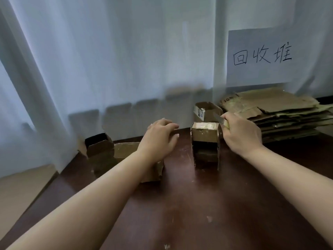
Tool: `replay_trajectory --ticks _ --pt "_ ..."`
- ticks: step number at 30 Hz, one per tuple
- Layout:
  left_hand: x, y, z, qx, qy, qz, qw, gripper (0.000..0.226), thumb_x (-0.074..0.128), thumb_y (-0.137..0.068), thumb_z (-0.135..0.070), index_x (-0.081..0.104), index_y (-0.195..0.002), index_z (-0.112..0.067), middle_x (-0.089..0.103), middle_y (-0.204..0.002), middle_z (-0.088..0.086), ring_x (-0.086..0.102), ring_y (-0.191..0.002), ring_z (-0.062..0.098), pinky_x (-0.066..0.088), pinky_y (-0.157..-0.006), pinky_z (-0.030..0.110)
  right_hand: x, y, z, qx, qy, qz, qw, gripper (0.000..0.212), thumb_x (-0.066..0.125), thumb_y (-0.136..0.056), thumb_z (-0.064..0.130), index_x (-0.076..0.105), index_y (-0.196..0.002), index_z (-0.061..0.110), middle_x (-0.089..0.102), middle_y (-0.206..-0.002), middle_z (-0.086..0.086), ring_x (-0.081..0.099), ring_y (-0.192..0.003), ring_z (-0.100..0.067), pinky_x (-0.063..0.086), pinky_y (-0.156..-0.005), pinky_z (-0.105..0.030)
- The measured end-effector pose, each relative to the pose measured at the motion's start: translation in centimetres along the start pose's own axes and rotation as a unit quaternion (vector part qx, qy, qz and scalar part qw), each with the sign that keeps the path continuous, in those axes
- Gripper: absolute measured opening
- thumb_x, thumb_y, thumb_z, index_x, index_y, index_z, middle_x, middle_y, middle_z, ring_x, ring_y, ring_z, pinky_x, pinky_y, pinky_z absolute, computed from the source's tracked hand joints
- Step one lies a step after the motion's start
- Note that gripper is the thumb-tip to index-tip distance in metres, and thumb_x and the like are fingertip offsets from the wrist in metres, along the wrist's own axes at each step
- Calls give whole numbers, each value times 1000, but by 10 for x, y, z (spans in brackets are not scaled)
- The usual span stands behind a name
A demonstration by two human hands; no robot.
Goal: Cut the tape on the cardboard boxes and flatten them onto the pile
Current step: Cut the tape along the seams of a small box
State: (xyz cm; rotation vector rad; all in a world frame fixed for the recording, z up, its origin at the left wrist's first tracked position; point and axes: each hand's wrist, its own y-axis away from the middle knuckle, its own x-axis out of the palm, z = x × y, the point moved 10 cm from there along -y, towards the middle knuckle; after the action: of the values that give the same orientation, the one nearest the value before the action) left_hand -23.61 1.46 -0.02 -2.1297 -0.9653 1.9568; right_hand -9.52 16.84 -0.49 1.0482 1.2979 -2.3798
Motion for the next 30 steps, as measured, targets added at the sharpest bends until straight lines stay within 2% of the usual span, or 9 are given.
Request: replay_trajectory --ticks 5,8,11,15,17,20,23,26,30 --pt "10 47 -1 61 -12 0 998 37 53 -90 -26 63 -123 -15 57 -130 10 42 -133 31 32 -110 49 2 20 59 -52 -26 -36 998 21 56 -89 14 62 -109 12 65 -103 -8 61 -90 -36 34 -62 -33" --pt "0 61 9 73 -47 -32 996 48 56 -86 -29 56 -132 -16 52 -135 10 37 -137 31 28 -113 54 20 44 96 -84 -51 -27 995 16 64 -81 9 65 -97 11 67 -93 -7 63 -84 -34 40 -57 -33" --pt "-24 66 36 30 -80 -44 995 76 62 -85 -48 31 -149 -22 35 -149 4 21 -145 23 11 -118 47 40 56 116 -88 -55 2 995 15 60 -85 13 64 -100 13 65 -94 -3 62 -88 -30 35 -59 -31" --pt "-29 76 106 -110 -131 50 984 101 63 -75 -66 17 -151 -18 31 -151 6 18 -146 26 9 -117 51 58 61 119 -71 -48 50 995 20 52 -93 21 61 -110 17 62 -102 0 60 -93 -27 31 -63 -29" --pt "-27 88 125 -136 -146 72 977 86 69 -74 -60 34 -140 -18 45 -136 8 37 -132 29 21 -112 49 68 64 119 -59 -51 88 993 22 48 -95 23 58 -114 18 62 -106 0 60 -94 -28 36 -65 -31" --pt "-31 98 119 -101 -112 13 989 62 78 -72 -46 49 -118 -17 53 -115 4 48 -109 26 35 -100 37 72 67 122 -53 -104 117 986 23 50 -96 33 55 -115 20 60 -99 4 60 -90 -25 44 -70 -34" --pt "-42 104 93 -37 -78 -58 995 44 78 -75 -30 56 -110 -16 59 -109 1 50 -103 23 36 -89 30 52 67 133 -76 -185 95 975 46 50 -88 54 51 -122 23 50 -90 8 54 -81 -15 45 -69 -32" --pt "-51 108 67 17 -81 -87 993 36 78 -74 -29 57 -101 -16 63 -100 -1 55 -93 22 31 -73 25 33 65 141 -93 -192 83 974 59 41 -79 68 51 -127 34 47 -98 4 52 -87 -13 43 -74 -31" --pt "-47 106 42 67 -24 -33 997 34 80 -73 -32 53 -91 -22 53 -84 -9 55 -84 21 32 -68 29 14 62 138 -98 -190 75 974 31 54 -90 45 57 -119 33 54 -102 3 55 -94 -16 47 -80 -36"
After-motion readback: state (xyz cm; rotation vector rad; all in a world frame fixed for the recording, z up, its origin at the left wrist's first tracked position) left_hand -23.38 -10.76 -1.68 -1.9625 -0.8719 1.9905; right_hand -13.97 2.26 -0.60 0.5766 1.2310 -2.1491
